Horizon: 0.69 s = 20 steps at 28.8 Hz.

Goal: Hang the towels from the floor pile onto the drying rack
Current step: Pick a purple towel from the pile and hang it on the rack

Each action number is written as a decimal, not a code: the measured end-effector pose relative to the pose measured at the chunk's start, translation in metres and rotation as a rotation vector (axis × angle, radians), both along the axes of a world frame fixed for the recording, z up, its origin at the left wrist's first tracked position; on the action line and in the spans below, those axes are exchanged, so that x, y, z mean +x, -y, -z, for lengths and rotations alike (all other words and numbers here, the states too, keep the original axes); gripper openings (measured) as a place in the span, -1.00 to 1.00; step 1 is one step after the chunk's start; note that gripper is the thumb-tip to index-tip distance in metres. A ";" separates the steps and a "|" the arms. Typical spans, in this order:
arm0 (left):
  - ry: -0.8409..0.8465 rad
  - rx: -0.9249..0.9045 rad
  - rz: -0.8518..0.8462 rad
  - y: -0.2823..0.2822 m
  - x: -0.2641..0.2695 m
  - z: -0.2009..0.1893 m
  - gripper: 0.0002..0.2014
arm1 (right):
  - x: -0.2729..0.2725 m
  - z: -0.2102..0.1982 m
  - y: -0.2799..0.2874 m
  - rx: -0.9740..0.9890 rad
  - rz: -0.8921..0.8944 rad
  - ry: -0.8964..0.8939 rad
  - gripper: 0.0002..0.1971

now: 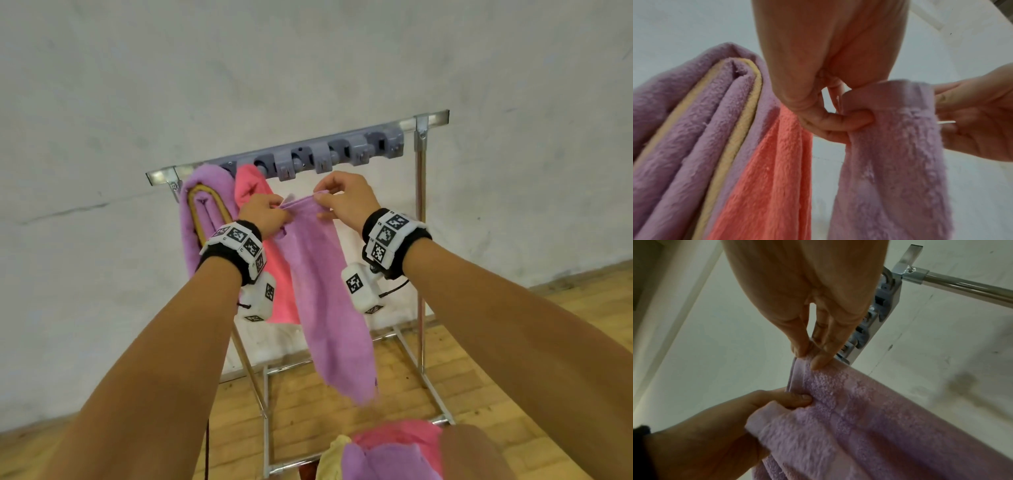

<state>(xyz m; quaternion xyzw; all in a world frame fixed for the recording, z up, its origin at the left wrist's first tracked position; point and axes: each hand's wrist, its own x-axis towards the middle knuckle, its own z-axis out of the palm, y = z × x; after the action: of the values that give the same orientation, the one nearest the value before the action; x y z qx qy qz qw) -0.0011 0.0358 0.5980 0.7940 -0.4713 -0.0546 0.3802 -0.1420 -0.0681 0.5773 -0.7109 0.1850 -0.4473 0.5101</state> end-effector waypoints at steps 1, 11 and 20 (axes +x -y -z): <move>0.014 -0.009 0.001 0.001 0.002 -0.004 -0.82 | -0.001 -0.004 0.000 -0.045 -0.009 -0.002 -0.75; -0.101 -0.125 -0.032 0.007 0.005 -0.018 -0.71 | 0.002 -0.013 -0.002 -0.285 -0.051 -0.226 -0.88; -0.209 -0.134 -0.002 0.001 -0.001 -0.018 -0.69 | 0.003 -0.015 -0.007 -0.488 0.102 -0.418 -0.86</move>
<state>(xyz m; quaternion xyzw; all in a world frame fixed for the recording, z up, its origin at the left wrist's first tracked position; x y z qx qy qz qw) -0.0019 0.0350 0.6161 0.7571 -0.4309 -0.1051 0.4797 -0.1394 -0.0610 0.5925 -0.8785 0.2083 -0.3480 0.2527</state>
